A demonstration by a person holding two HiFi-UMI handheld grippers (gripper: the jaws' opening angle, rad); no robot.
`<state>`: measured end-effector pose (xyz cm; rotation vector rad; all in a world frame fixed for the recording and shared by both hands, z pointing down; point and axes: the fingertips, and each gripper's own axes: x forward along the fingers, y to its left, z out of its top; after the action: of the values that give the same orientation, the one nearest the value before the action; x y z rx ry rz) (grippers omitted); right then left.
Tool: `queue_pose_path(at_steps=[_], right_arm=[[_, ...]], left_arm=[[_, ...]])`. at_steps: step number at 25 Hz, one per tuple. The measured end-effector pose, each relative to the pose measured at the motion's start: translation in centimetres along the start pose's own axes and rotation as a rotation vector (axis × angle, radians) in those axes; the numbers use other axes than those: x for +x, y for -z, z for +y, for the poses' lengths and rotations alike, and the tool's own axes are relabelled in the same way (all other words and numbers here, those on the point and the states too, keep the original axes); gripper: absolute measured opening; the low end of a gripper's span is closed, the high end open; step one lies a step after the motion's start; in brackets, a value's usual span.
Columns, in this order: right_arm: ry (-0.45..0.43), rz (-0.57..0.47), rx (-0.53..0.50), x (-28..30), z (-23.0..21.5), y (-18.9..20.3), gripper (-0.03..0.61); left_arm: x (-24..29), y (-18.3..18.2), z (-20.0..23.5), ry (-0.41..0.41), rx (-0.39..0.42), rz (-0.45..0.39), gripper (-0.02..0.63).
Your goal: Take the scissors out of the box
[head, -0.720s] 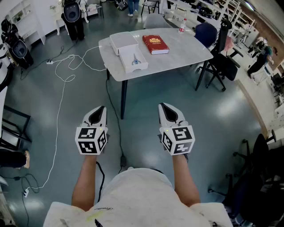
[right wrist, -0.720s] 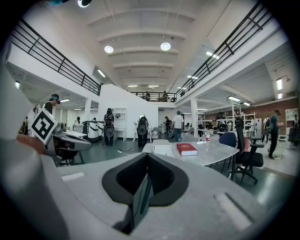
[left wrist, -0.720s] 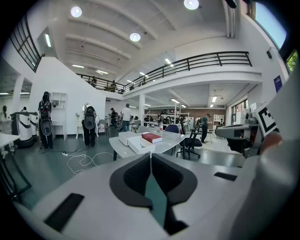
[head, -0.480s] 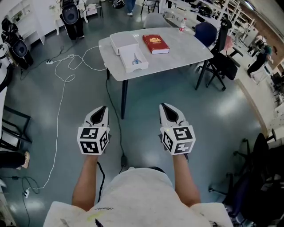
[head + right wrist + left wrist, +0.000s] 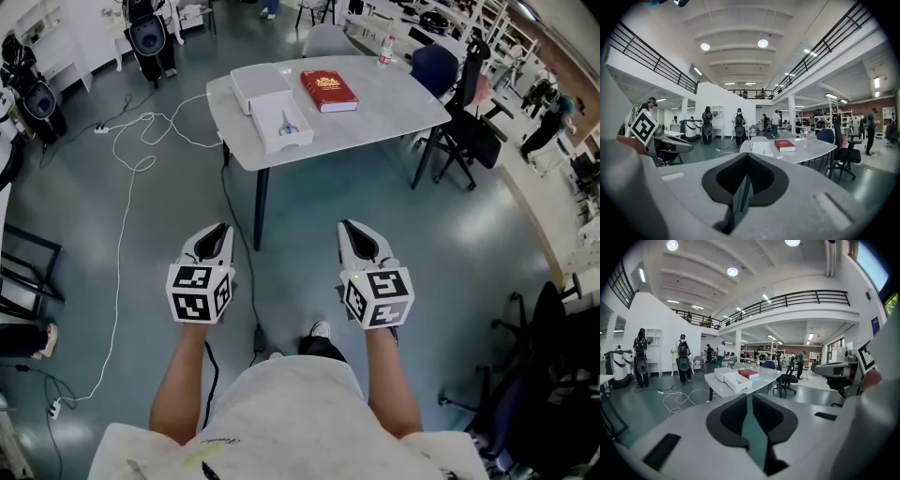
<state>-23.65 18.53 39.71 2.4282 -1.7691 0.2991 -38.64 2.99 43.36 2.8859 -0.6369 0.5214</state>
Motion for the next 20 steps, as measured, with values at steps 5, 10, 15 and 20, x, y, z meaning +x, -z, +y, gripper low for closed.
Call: queue_pose_path(at_steps=[5,10,15,20], right_arm=[[-0.001,0.000,0.009,1.1,-1.7,0.2,0.006],[-0.014,-0.003,0.017,3.9,-4.1,0.1,0.006],[-0.029,-0.002,0.025,6.9,-7.3,-1.1,0.006],[-0.064,0.007,0.022,10.1,-10.5,-1.9,0.006]], left_arm=[[2.1,-0.5,-0.7,0.012,-0.006,0.003,0.023],[5.3,-1.7,-0.5,-0.003,-0.002,-0.005,0.025],[9.0,-3.5,-0.8,-0.001,-0.018,0.003,0.086],[12.7,-4.7,-0.7,-0.036,-0.031,0.024,0.086]])
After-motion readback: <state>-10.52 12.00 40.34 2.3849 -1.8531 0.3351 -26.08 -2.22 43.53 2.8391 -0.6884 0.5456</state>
